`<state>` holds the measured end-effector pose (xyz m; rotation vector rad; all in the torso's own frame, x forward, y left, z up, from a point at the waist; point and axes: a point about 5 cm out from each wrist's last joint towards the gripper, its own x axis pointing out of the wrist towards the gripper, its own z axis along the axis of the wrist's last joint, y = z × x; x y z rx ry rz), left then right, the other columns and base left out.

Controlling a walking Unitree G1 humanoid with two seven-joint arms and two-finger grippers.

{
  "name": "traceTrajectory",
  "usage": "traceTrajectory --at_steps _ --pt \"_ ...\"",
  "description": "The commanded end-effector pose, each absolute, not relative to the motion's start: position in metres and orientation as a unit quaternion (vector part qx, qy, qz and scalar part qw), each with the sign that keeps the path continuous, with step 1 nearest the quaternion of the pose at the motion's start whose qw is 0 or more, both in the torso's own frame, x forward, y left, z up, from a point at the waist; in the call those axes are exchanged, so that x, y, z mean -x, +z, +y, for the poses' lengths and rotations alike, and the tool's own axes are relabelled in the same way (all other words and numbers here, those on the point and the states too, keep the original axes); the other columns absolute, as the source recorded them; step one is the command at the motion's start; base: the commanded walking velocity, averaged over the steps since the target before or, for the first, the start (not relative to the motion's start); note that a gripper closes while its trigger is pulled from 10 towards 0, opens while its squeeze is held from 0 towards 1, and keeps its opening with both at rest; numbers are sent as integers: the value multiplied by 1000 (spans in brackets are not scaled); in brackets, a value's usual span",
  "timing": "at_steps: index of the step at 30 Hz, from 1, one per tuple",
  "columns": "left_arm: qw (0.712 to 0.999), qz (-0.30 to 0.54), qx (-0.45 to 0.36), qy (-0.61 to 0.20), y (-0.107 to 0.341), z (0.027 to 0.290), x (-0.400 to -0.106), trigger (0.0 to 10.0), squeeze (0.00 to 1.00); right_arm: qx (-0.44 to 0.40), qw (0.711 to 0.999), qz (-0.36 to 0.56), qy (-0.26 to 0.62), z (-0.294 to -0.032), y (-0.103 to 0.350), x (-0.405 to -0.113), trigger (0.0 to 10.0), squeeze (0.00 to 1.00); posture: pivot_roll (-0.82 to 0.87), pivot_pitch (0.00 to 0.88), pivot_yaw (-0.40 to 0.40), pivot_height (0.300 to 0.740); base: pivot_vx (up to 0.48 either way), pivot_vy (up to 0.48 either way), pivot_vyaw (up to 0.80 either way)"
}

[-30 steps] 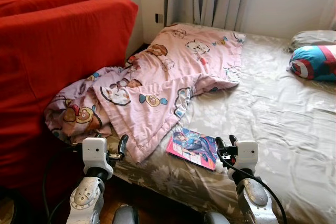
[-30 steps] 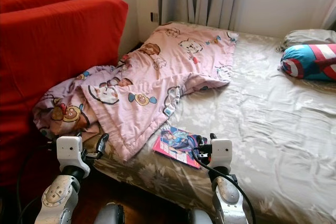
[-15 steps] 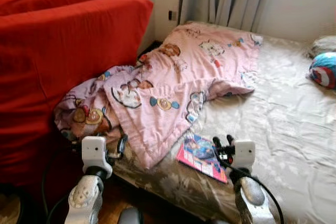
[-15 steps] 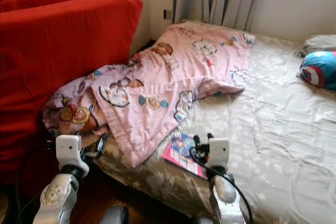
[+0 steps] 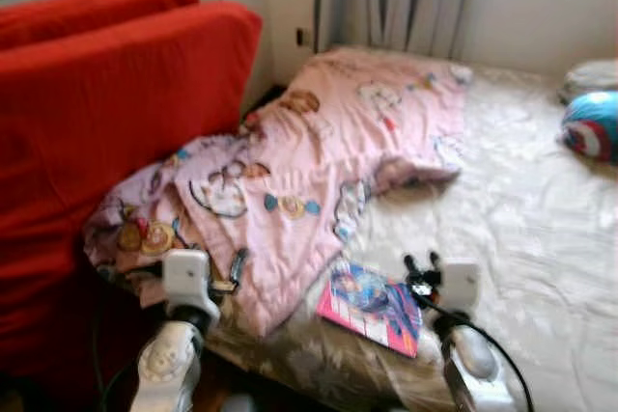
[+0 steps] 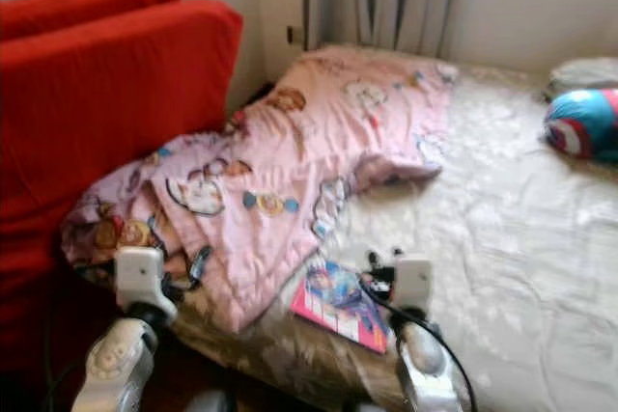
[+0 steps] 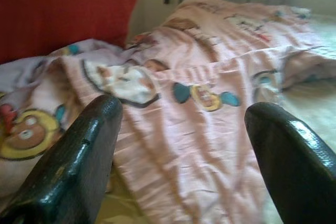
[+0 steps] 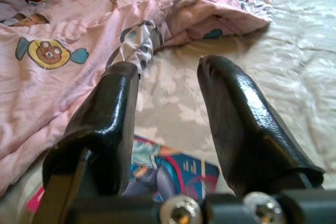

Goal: Clean up the room

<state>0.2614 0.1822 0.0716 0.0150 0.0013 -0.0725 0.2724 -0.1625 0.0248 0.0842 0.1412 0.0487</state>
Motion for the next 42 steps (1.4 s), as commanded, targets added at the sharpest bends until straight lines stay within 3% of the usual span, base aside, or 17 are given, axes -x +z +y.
traceTrajectory --at_steps 1,8,13,14,25,35,36,42 --pt "1000 6 -11 -28 72 190 -260 10000 0 -49 996 70 34 -153 25 -275 10000 0 19 34 -12 624 315 0 0" --pt "1000 8 -11 -28 73 191 -259 10000 0 -25 994 108 -3 -168 18 -277 10000 0 25 42 -9 624 45 0 0" --pt "999 12 -12 -29 72 191 -257 10000 0 43 981 191 -4 -186 3 -281 10000 0 32 60 -4 624 0 0 0" --pt "999 14 -12 -30 72 192 -256 10000 0 52 975 216 4 -191 -1 -282 10000 1000 33 62 -4 624 0 0 0" --pt "999 26 -19 -31 75 199 -245 10000 0 221 925 295 97 -208 1 -295 10000 1000 83 128 22 624 0 0 0" --pt "998 49 -33 -32 75 207 -226 10000 0 291 888 316 163 -211 7 -301 10000 1000 120 186 52 624 0 0 0" --pt "998 52 -34 -32 76 209 -222 10000 0 299 879 324 180 -212 7 -300 10000 0 126 193 57 624 0 0 0" --pt "996 69 -37 -34 77 212 -212 10000 0 325 867 335 177 -224 11 -302 10000 0 137 217 67 624 0 0 0"
